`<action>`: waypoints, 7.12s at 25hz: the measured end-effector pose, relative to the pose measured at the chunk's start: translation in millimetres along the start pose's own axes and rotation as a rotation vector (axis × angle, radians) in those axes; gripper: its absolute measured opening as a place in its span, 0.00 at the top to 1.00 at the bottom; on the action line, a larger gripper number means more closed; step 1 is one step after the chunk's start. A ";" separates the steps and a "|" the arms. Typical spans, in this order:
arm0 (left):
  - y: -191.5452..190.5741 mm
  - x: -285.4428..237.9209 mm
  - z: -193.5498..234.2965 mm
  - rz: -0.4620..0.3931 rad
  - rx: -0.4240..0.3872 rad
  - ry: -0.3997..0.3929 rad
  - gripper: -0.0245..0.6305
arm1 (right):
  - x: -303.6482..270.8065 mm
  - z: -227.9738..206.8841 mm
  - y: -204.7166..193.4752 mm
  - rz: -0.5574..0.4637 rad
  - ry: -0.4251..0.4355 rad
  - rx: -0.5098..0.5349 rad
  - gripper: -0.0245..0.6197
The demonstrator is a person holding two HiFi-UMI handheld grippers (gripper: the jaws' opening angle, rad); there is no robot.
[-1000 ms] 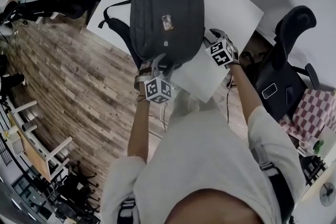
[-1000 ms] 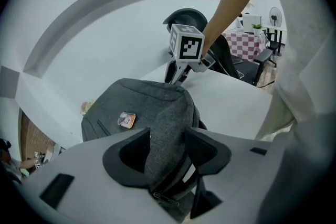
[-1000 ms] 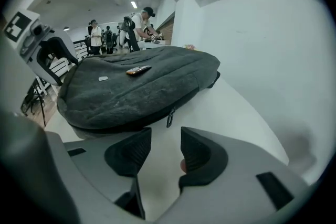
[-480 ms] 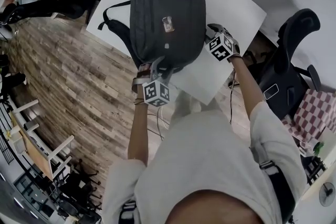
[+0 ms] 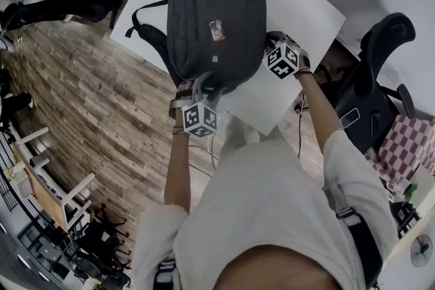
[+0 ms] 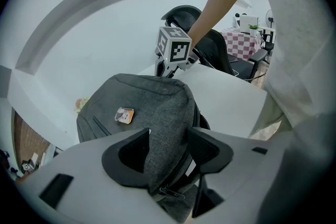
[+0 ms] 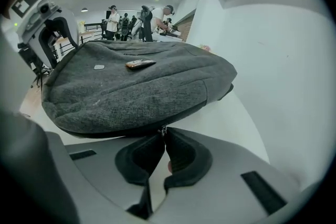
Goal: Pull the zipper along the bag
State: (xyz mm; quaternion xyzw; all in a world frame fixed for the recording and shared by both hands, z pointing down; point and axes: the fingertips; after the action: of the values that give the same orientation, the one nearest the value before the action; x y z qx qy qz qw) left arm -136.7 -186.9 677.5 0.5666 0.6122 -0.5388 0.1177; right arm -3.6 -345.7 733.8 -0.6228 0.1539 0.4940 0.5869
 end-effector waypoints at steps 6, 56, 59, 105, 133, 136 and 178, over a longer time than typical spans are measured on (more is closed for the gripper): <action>-20.0 -1.7 -5.6 0.073 -0.169 -0.076 0.61 | 0.5 -0.8 -2.6 0.008 0.012 -0.006 0.93; 28.4 -24.5 -60.2 0.050 0.079 -0.257 0.85 | 51.0 77.3 -56.1 0.177 -0.033 -0.290 0.93; 43.0 -29.2 -62.5 0.033 0.091 -0.257 0.85 | 45.2 55.1 -57.8 0.188 -0.038 -0.212 0.93; 61.6 -50.7 -47.7 0.005 0.273 -0.181 0.87 | 80.3 128.3 -32.6 0.243 0.103 -0.337 0.93; 65.1 12.6 26.2 -0.243 0.633 0.128 0.73 | 126.0 71.5 18.4 -0.239 -0.079 -0.519 0.75; 68.0 32.2 56.3 -0.299 0.679 0.202 0.75 | 142.9 51.8 39.3 -0.310 -0.127 -0.510 0.78; 92.7 116.8 154.6 -0.494 0.763 0.494 0.92 | 233.5 -9.6 140.4 -0.628 -0.285 -0.355 0.94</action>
State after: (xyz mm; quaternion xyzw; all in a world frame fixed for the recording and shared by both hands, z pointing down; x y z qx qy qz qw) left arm -171.3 -263.9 480.0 0.5179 0.4972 -0.5856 -0.3763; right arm 0.7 -300.6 465.0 -0.6566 -0.2151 0.3909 0.6082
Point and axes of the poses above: the fingertips, and each gripper's own axes: x backward along the fingers, z to its left, y out of its top, and after that the axes turned 5 degrees about y, right-handed
